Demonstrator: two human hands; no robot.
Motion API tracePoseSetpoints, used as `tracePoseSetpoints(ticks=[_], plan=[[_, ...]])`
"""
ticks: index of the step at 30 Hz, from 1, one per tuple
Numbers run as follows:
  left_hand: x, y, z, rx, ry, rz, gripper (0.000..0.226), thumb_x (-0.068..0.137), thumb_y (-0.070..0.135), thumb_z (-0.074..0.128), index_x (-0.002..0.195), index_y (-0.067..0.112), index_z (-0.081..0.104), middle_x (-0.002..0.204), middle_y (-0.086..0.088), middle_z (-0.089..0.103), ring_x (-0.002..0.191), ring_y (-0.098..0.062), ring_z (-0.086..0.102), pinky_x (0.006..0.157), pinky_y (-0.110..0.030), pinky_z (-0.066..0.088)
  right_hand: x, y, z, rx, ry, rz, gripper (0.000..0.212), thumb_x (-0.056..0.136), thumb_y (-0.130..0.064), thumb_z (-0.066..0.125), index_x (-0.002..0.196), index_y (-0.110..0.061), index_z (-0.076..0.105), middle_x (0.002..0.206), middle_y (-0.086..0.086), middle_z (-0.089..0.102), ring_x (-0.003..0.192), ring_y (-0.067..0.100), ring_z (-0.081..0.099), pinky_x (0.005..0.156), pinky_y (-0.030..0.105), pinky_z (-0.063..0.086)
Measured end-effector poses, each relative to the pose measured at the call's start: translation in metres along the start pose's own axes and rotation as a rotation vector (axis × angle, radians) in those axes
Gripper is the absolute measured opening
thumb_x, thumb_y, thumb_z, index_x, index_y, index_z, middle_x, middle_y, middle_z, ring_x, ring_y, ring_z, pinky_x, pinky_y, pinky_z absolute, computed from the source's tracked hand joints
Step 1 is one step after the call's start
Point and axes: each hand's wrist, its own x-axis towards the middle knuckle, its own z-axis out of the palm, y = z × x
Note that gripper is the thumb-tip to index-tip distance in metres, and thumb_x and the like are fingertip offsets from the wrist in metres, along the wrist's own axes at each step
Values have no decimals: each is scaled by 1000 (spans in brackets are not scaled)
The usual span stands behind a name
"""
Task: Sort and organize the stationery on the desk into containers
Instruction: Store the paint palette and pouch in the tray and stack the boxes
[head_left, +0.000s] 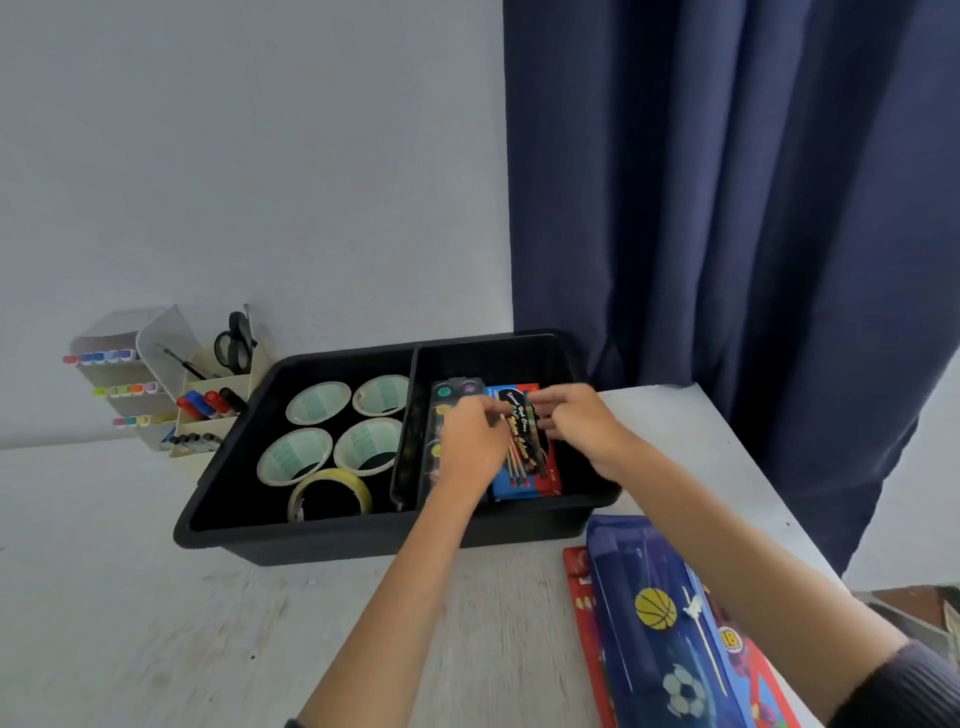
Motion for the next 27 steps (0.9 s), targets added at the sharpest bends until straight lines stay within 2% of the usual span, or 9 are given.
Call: tracePoseSetpoints(ticks=[2,5,8,13,17,20,22,25,27], plan=[[-18,13,-9,-191,59,-18,24,89,1,52,103,9,70,104,-3,69,91,-9,61,84,-21,49,-25,-9,-17,127,14,-46,32,93,6,40,113,-6,61,107,16,66,92,23,66,78,27,56],[-51,36,-12,-424,104,-24,19,90,5,55,93,14,71,92,1,69,88,-10,64,85,-28,52,-64,-16,-41,192,33,-112,29,94,6,41,107,-8,64,91,9,70,77,17,68,69,22,57],[-82,53,-8,-520,98,34,23,89,2,53,88,18,69,84,4,69,82,-7,65,80,-21,52,-99,-14,-58,228,56,-130,27,95,3,42,105,-8,65,88,7,70,72,14,66,62,18,55],[-132,59,9,-486,50,17,24,88,0,51,91,14,70,85,2,70,81,-7,65,68,-12,47,-137,13,-75,241,66,-36,29,93,4,41,101,-8,66,87,10,70,68,19,63,61,21,53],[-169,41,28,-394,-5,-137,17,89,6,56,97,16,68,88,6,66,85,-7,62,68,-9,45,-158,54,-76,125,171,83,28,90,5,41,95,-7,66,83,9,65,65,18,57,60,26,51],[-193,30,39,-313,-72,-291,14,89,18,60,103,17,58,89,8,59,81,-4,58,62,-9,42,-177,83,-71,16,151,153,14,90,-7,52,102,-10,58,89,6,59,71,19,55,58,29,47],[-206,27,44,-296,-85,-341,17,88,24,63,101,19,53,84,11,56,74,0,54,58,-9,41,-188,95,-65,13,112,182,18,91,-15,59,106,-15,49,89,4,58,76,17,56,56,26,44],[-219,25,48,-357,-102,-397,23,86,29,66,101,13,59,89,3,65,82,-10,63,68,-19,52,-198,102,-59,92,77,191,25,89,-18,63,109,-16,48,96,7,63,88,19,62,60,29,51],[-225,29,46,-478,-149,-459,21,86,28,66,97,11,63,89,0,68,82,-14,67,69,-24,55,-201,104,-59,190,52,239,30,89,-17,65,115,-12,52,103,10,66,90,22,64,60,31,54]])
